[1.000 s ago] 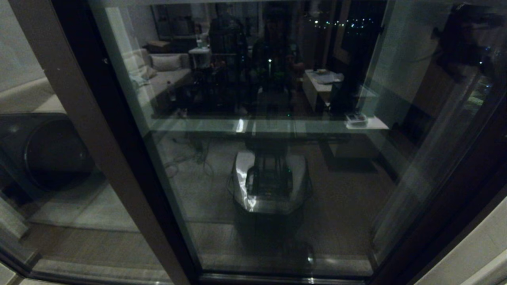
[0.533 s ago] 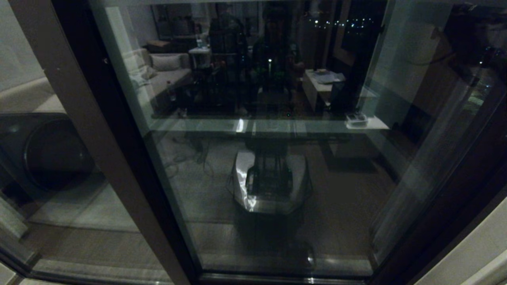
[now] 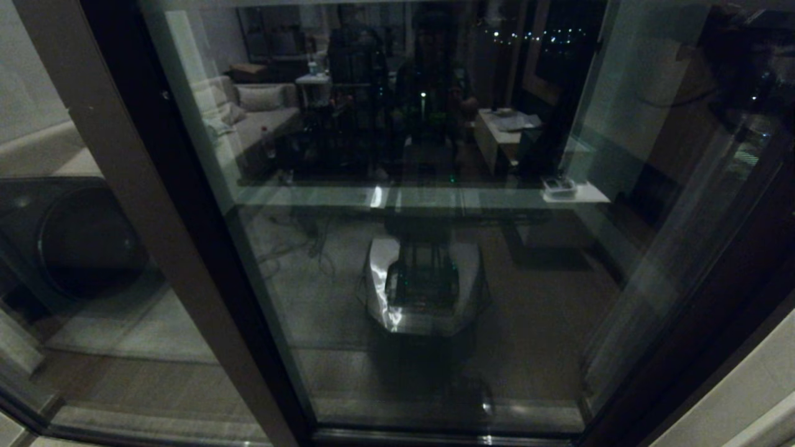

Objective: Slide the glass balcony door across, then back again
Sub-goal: Open the slid door

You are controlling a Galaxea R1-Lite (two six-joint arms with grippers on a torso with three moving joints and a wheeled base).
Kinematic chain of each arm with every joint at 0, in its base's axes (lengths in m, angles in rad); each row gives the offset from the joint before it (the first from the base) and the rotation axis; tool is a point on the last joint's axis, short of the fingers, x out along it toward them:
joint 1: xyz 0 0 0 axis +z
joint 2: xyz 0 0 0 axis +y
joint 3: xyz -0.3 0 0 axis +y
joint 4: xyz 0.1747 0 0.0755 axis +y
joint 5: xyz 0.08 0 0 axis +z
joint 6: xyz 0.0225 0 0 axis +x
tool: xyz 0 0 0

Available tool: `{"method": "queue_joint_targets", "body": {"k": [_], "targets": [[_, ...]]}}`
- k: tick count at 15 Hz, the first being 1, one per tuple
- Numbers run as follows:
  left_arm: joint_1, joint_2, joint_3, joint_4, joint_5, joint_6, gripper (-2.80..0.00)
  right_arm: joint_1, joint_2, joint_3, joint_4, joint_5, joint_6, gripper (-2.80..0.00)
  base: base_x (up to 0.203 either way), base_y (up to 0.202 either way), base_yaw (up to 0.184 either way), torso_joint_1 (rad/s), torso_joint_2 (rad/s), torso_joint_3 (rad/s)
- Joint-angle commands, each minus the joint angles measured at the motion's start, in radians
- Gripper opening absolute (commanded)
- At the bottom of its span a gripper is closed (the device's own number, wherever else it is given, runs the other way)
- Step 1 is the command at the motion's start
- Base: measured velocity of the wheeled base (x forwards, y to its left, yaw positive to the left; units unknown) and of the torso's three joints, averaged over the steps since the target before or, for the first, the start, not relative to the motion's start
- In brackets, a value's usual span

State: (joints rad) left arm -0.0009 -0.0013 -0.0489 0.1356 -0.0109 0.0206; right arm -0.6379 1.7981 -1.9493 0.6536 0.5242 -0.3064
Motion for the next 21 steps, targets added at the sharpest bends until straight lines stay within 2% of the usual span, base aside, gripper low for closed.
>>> {"method": "queue_joint_targets", "body": {"k": [1, 10, 13, 21], "targets": [[-0.001, 0.0, 0.0, 0.002, 0.0, 0.0, -2.8, 0.001, 0.011, -0.002, -0.015, 0.004, -0.001, 0.0, 0.0, 0.0, 0.0, 0.0, 0.0, 0.0], [0.001, 0.0, 0.0, 0.001, 0.0, 0.001, -2.8, 0.011, 0.046, -0.002, -0.074, 0.004, 0.009, 0.0, 0.0, 0.0, 0.0, 0.0, 0.0, 0.0], [-0.001, 0.0, 0.0, 0.001, 0.0, 0.001, -2.8, 0.038, 0.04, -0.002, -0.074, 0.004, 0.053, 0.0, 0.0, 0.0, 0.0, 0.0, 0.0, 0.0], [0.0, 0.0, 0.0, 0.001, 0.0, 0.001, -2.8, 0.068, 0.019, -0.002, -0.074, 0.003, 0.082, 0.0, 0.0, 0.0, 0.0, 0.0, 0.0, 0.0]]}}
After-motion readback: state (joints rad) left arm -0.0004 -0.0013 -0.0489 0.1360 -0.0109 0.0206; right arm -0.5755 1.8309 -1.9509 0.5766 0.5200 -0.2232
